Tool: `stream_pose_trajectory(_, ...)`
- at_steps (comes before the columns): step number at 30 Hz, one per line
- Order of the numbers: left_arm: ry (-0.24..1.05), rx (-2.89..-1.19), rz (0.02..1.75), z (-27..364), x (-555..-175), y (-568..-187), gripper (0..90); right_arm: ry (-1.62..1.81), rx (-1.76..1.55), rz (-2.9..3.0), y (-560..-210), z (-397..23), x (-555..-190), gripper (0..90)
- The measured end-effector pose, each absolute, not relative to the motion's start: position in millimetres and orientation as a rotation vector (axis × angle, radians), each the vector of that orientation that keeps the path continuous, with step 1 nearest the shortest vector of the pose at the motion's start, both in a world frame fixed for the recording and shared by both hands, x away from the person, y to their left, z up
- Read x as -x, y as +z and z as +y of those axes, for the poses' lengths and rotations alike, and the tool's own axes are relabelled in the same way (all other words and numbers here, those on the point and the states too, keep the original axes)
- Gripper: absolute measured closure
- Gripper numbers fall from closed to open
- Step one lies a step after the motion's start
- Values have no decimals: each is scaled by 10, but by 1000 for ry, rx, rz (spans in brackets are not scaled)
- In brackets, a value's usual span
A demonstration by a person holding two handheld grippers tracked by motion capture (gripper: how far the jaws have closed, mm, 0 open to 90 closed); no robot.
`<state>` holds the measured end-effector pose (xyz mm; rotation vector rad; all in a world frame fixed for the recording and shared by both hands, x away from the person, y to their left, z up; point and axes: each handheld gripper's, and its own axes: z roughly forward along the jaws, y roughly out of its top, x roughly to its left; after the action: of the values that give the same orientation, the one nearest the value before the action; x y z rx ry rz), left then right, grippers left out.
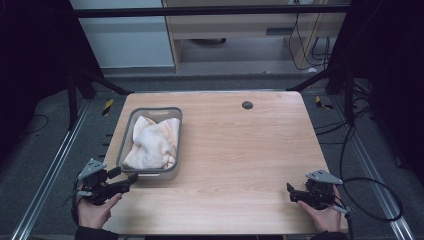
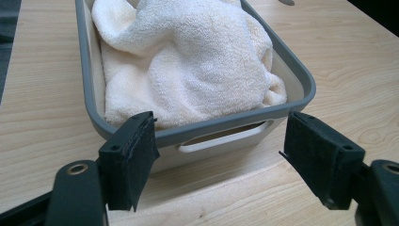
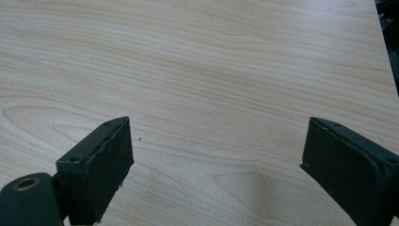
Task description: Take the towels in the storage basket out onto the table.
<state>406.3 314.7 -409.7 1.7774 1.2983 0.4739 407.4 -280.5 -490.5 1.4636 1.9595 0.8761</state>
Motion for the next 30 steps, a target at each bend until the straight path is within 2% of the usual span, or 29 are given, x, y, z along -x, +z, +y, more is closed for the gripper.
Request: stream_pose_trajectory(30, 487, -1925, 1267, 3036, -4574, -3539, 223, 855, -1464, 1961, -4908, -2809, -4084, 83)
